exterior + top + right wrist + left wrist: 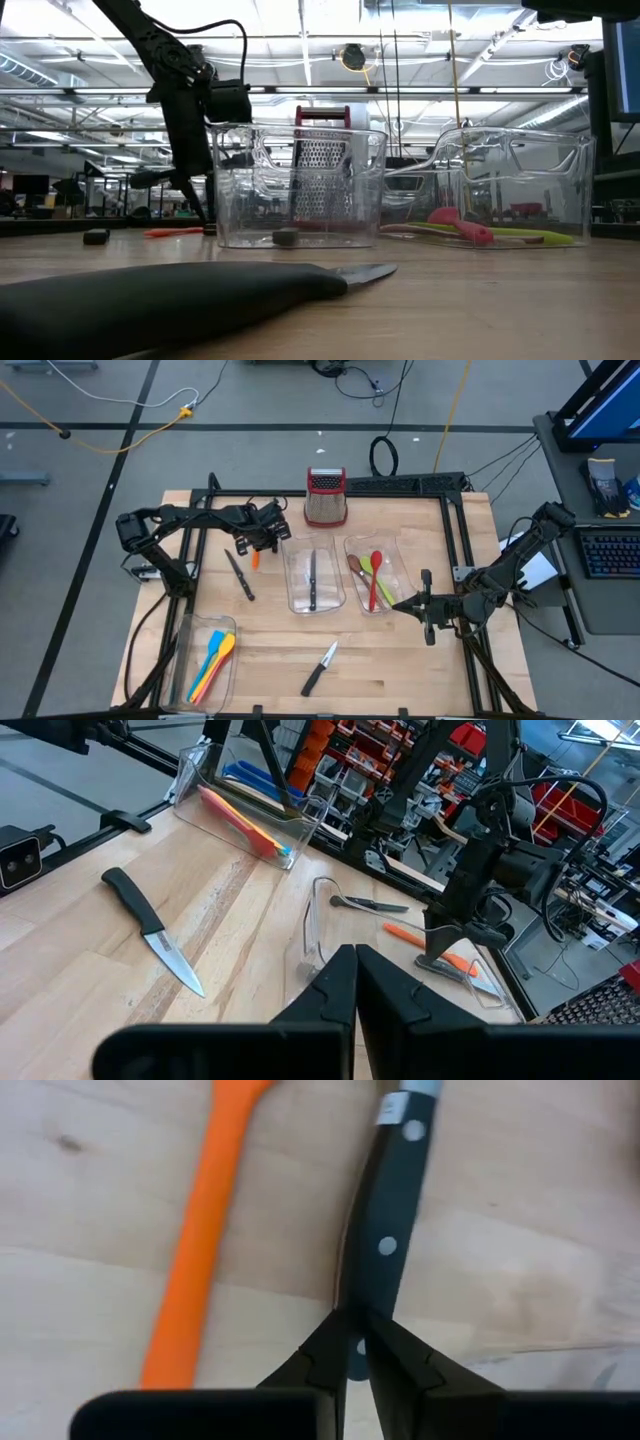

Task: Pick & Place Kitchen Items
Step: Put the black knife into the middle transparent bin

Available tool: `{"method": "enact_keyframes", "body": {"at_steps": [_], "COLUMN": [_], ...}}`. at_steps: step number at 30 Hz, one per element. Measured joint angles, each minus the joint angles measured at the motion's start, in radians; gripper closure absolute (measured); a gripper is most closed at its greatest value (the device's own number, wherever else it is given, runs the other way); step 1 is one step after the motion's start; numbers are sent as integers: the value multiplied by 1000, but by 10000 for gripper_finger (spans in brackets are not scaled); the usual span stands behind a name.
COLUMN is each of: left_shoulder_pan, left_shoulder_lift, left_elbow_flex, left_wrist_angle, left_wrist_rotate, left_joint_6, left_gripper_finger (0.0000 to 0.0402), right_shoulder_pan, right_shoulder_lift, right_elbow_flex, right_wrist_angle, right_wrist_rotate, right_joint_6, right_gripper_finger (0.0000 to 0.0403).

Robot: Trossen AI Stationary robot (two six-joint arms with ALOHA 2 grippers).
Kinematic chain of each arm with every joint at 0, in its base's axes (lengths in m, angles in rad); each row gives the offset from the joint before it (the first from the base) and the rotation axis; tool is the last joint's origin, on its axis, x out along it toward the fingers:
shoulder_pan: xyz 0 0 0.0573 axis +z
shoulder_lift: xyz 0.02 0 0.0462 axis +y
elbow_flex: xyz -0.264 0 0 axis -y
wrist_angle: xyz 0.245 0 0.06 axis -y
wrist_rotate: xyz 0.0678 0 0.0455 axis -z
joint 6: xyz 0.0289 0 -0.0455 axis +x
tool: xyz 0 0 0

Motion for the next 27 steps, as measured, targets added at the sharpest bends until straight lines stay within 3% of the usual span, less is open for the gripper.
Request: {"method": "enact_keyframes", "body": {"at_steps": [10,22,27], "left_shoulder_pan": [-32,-69,-53], "left_shoulder_lift": [-39,-22,-48], "left_elbow_flex": [0,2,2], "left_wrist_angle": [38,250,183], "left_wrist_rotate": [8,-12,31], "left_joint_6": [4,-11,32], "left_gripper_finger": [364,364,364], "right_shoulder_pan": [0,0,0], "right_shoulder_lift": [0,0,0], "right_elbow_flex": [0,0,0], "right_wrist_angle": [4,51,56], "right_wrist_rotate": [0,0,0], "right_joint_6": [-3,-4,-16], "right_gripper_finger": [403,403,403]}}
